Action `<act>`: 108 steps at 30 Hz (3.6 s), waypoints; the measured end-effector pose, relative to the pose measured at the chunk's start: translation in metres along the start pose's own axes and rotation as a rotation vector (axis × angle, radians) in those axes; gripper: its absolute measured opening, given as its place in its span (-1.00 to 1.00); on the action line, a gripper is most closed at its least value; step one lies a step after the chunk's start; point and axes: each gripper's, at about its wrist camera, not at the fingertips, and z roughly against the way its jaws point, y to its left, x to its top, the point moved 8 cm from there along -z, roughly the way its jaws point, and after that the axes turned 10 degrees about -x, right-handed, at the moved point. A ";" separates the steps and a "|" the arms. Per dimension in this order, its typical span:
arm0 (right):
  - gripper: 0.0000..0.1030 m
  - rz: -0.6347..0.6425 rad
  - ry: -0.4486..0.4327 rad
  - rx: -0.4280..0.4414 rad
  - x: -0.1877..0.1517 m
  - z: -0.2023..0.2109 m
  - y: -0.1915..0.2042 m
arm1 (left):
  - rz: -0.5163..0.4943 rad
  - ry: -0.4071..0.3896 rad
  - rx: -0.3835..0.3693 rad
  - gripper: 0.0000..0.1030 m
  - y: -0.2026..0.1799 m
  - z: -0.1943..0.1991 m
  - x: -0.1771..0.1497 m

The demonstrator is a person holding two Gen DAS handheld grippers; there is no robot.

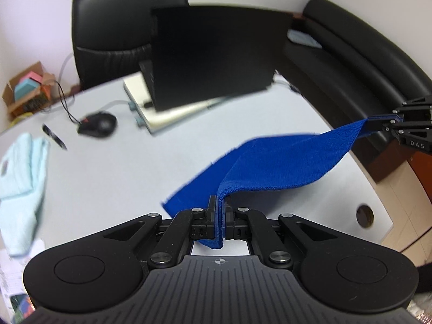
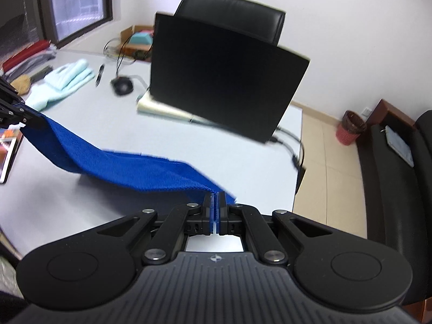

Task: Fold towel
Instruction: 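Raise the towel and stretch it open between both grippers, then lower the stretched towel onto the table with both grippers, then open both grippers to release the towel edges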

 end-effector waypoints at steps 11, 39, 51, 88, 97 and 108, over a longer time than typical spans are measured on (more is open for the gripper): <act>-0.97 0.014 0.114 0.038 -0.065 0.010 0.033 | 0.008 0.106 -0.026 -0.95 -0.012 -0.008 -0.068; -0.97 -0.021 0.149 0.027 -0.079 0.008 0.043 | -0.004 0.175 -0.055 -0.95 0.000 -0.022 -0.092; -0.97 -0.011 0.141 0.003 -0.053 -0.034 0.041 | -0.005 0.155 -0.015 -0.95 0.022 -0.042 -0.060; -0.97 0.017 0.228 0.018 -0.024 -0.124 0.037 | 0.123 0.231 -0.012 -0.91 0.089 -0.118 -0.034; -0.90 0.022 0.242 0.007 -0.021 -0.134 0.039 | 0.171 0.191 0.019 -0.29 0.101 -0.116 -0.029; -0.18 0.021 0.216 -0.046 -0.016 -0.131 0.033 | 0.203 0.151 0.050 -0.28 0.109 -0.103 -0.030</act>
